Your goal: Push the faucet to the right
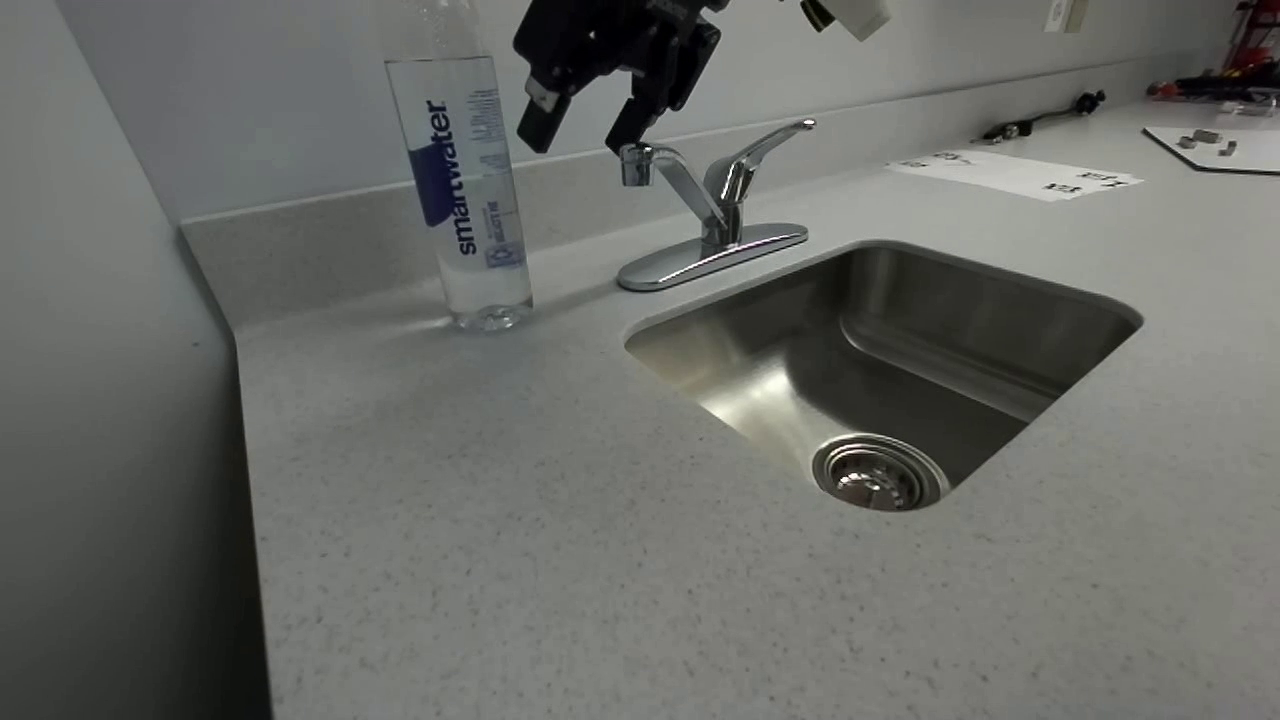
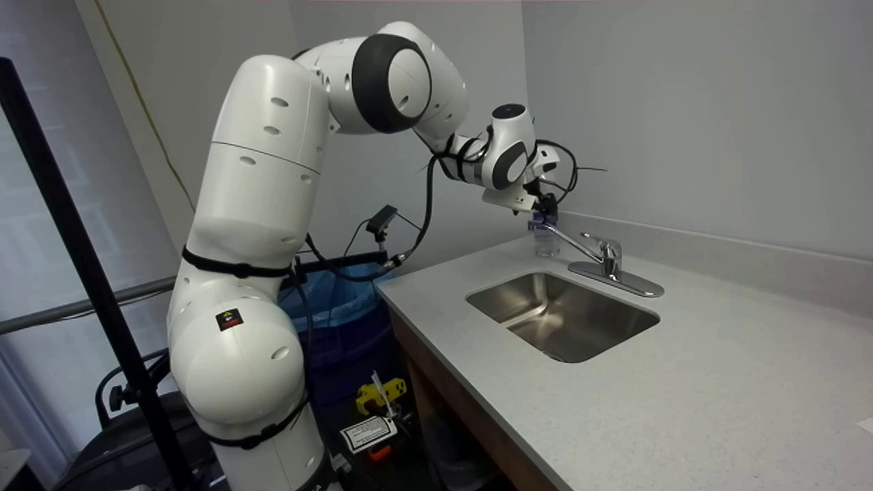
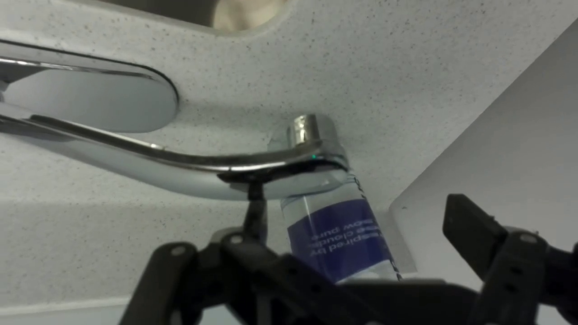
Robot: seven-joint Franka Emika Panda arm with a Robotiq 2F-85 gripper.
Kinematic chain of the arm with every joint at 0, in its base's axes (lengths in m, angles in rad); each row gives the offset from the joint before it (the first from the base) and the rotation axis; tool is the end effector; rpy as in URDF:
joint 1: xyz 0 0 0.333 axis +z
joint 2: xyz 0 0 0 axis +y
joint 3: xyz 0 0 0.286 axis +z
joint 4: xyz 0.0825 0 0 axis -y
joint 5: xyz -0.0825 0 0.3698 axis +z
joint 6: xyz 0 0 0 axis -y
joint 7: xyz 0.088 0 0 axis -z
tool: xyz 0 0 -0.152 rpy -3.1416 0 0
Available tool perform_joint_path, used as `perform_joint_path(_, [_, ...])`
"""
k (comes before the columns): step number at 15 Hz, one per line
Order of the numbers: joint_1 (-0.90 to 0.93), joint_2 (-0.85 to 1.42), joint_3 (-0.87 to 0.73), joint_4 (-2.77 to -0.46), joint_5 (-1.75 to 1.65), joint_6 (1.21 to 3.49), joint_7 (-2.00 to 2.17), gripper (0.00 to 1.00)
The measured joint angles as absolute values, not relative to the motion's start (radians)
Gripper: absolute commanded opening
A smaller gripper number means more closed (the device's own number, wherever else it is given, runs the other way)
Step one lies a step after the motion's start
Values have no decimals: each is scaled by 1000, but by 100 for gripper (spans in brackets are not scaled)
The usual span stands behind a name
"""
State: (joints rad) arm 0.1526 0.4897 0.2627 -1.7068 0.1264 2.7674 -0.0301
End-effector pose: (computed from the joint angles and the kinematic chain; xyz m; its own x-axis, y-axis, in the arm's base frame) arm 0.6603 0.2653 0.3262 0.8280 0.1700 0.5344 0.3236 -0.9231 -0.2076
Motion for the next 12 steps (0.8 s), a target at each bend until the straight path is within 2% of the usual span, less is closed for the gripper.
perform_joint_path(12, [155,425,227,-1717,138,2568,109,100])
